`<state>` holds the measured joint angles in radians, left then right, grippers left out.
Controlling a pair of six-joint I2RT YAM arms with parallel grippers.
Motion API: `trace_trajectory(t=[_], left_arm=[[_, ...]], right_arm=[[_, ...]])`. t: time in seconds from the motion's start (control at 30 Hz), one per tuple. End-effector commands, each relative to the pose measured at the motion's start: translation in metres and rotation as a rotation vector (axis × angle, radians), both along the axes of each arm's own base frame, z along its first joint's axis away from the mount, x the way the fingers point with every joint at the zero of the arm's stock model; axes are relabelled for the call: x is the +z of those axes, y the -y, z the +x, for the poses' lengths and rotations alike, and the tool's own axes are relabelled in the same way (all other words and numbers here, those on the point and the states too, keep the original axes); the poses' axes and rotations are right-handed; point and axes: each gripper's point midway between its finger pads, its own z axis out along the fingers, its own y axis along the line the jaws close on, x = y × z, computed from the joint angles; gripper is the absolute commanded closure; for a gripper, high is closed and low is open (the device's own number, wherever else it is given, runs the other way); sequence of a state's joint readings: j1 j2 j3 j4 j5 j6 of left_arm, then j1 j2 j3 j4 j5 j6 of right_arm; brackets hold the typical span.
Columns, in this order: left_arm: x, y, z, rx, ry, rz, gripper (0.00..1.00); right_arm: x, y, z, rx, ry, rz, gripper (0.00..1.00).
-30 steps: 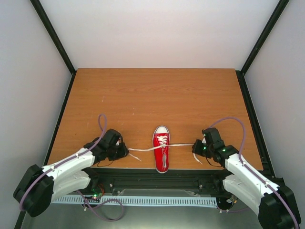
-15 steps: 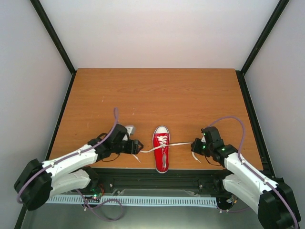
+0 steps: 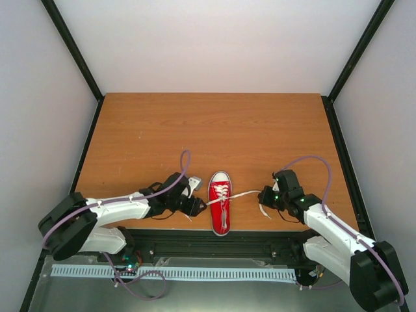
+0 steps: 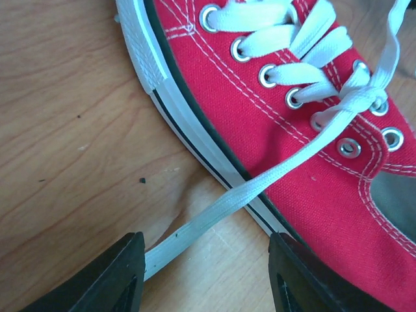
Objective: Tie the shoes
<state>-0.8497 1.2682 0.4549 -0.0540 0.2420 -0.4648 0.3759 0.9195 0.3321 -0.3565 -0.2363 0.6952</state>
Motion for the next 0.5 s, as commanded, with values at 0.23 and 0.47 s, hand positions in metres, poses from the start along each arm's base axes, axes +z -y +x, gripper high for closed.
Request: trace_trajectory(t=[0.23, 0.47], left_arm=[[-0.011, 0.025, 0.009, -0.097, 0.048, -0.003, 0.49], [-0.019, 0.03, 0.01, -0.127, 0.049, 0.007, 0.57]], right_arm=[[0.012, -0.004, 0.01, 0.013, 0.049, 0.019, 0.97], [0.011, -0.004, 0.009, 0.016, 0.049, 0.016, 0.97]])
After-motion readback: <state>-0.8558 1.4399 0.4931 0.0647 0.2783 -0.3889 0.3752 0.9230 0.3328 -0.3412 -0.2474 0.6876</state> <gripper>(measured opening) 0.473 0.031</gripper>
